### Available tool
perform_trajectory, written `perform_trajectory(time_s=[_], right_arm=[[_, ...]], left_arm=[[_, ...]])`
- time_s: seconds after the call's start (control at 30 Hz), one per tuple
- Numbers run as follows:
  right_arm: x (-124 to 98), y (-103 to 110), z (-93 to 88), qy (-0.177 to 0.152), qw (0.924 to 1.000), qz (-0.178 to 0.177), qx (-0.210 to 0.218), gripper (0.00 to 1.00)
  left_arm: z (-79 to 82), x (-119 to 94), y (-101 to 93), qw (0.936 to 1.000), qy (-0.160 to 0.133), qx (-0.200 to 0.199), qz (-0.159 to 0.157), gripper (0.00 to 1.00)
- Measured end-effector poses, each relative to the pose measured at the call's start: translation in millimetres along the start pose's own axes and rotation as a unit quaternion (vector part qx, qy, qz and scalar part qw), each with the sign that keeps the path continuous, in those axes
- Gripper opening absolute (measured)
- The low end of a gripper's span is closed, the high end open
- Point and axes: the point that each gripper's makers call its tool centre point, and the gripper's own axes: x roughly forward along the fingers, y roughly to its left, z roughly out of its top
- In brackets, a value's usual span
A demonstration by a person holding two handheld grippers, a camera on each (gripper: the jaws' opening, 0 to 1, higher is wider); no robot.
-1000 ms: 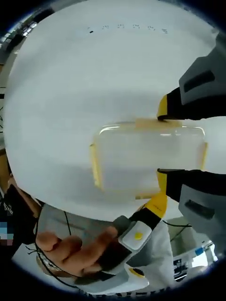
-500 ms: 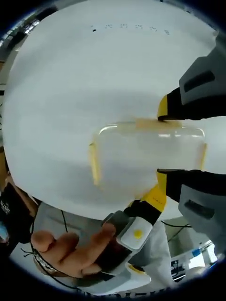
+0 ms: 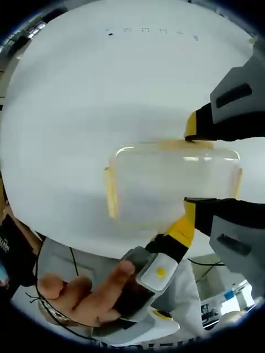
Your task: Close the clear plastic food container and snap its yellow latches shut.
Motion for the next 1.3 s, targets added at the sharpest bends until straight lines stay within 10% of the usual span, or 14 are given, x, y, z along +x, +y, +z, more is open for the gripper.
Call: perform_trajectory(time_s=[1.3], right_arm=[[-1,-2,0.9,-0.001,0.9994,0.008,-0.034,0.33]], left_arm=[[4.6,-12,9.1,0.9994,0.008,0.021,0.026,0.18]])
